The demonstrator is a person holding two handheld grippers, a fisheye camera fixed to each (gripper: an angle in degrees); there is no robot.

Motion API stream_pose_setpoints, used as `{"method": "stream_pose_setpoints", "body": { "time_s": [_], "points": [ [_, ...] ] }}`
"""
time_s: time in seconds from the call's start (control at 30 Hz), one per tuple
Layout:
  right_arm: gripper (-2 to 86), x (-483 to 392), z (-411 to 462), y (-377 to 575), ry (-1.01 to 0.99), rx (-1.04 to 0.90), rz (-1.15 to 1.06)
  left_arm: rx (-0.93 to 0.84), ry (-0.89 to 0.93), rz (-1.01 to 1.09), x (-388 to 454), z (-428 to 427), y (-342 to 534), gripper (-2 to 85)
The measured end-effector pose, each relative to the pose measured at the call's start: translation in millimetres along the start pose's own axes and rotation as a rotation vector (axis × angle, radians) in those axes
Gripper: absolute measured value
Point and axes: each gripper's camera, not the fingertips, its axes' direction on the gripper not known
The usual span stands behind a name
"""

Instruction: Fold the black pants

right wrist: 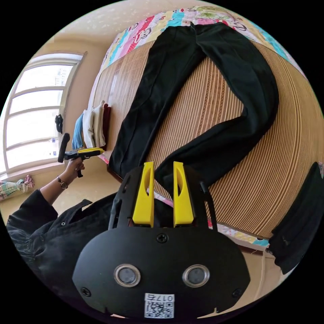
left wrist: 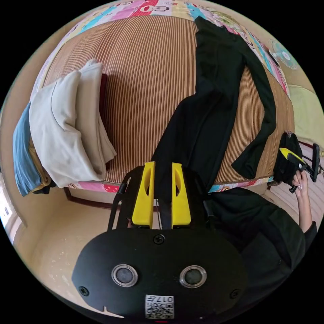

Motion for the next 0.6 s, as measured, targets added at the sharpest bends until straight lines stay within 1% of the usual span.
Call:
{"method": "stream_pose_setpoints", "body": {
  "time_s": [0.1, 0.17, 0.27, 0.37, 0.4, 0.43, 0.47, 0.5, 0.6],
  "points": [
    [9.7, -33.6, 6.2, -28.4, -0.068, -0.096, -0.077, -0.062, -0.025, 0.001, -25.3, 21.2, -22.3, 8.6],
    [10.3, -59.0, 21.0, -51.4, -0.063, -0.165, -0.116, -0.094, -0.002, -0.008, -39.6, 35.3, -32.7, 8.7],
    [10.6, -75.7, 47.1, -74.4, -0.030, -0.246, -0.090, -0.133, 0.033, -0.022, -57.6, 62.3, -40.1, 8.7],
    [8.4, -77.5, 64.7, -77.7, 0.041, -0.332, 0.014, -0.009, 0.022, -0.037, -72.8, 63.8, -29.4, 8.2],
    [7.3, -78.6, 56.6, -75.3, 0.084, -0.292, 0.036, 0.031, 0.030, -0.051, -80.0, 60.9, -24.5, 7.1],
    [5.6, -83.1, 40.8, -69.2, 0.140, -0.254, 0.022, 0.035, 0.046, -0.052, -83.4, 60.4, -22.4, 6.6],
    [4.4, -88.7, 25.7, -62.0, 0.132, -0.244, -0.039, 0.011, 0.107, -0.039, -89.7, 64.1, -18.9, 3.6],
    [4.1, -90.0, 19.9, -57.6, 0.115, -0.261, -0.062, -0.023, 0.133, -0.037, -95.6, 69.7, -12.4, 1.8],
    [3.1, -84.8, -16.7, -30.2, 0.129, -0.358, -0.148, -0.070, 0.123, 0.002, -103.7, 83.1, 14.6, 0.6]
  ]
}}
